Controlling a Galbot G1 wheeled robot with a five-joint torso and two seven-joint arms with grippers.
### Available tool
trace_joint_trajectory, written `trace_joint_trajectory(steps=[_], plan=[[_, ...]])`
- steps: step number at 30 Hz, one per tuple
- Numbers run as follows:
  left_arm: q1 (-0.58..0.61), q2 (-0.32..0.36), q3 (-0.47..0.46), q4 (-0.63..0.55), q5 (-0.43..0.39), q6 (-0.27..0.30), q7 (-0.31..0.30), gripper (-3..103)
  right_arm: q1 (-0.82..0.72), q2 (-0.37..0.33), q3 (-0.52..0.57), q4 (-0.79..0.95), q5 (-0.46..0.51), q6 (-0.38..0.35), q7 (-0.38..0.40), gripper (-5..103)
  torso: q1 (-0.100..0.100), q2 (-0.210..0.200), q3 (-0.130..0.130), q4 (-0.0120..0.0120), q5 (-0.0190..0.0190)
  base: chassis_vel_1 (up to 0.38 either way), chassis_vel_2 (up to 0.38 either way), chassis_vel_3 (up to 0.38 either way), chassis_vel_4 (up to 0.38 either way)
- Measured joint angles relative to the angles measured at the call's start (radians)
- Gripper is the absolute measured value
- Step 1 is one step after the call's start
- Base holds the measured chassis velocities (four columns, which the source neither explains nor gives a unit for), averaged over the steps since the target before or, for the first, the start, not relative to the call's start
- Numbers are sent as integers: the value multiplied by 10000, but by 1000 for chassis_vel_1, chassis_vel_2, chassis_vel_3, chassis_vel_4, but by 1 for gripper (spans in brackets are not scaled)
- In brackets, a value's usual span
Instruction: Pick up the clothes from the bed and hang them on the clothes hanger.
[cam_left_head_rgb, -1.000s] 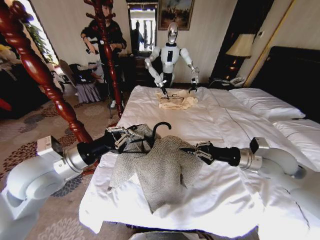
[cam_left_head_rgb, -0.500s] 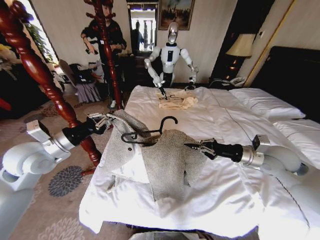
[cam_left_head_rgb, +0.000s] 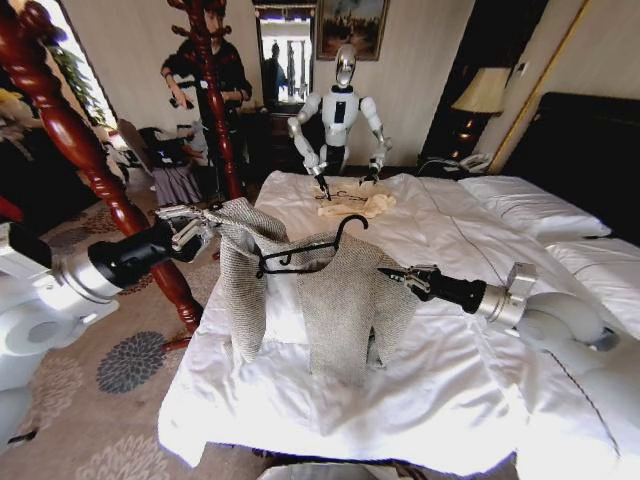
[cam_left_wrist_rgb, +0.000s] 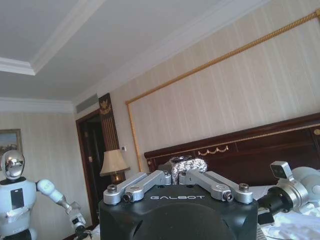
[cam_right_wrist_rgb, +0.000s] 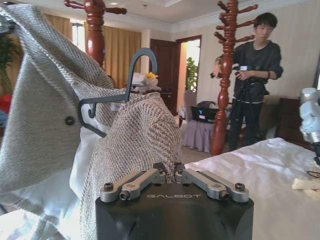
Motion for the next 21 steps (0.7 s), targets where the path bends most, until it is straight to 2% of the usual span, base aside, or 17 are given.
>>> trace_joint_trajectory(steps=[4,7,12,14,16,21], plan=[[-44,83,-22,-20,-14,6,38,2,-4,47,5,138,85,-148,641,3,1,0,0,0,0,0,0,0,0],[-65,78,98,-92,10,14,18,2,-15,84,4,183,173,-118,716,3,0,0,0,0,0,0,0,0,0],[-48,-205,1117,-356,1137,28,36,2,10,84,-202,695,548,424,-625,3,0,0,0,0,-2,0,0,0,0],[-48,-216,1182,-355,1214,31,56,2,15,74,-215,718,548,436,-691,3,0,0,0,0,-3,0,0,0,0],[-125,-248,1557,-231,1679,32,159,2,59,-4,-305,905,499,468,-1073,3,0,0,0,0,-2,0,0,0,0],[-283,-196,2034,62,2245,26,293,2,80,-33,-460,995,244,412,-1096,3,0,0,0,0,-2,0,0,0,0]])
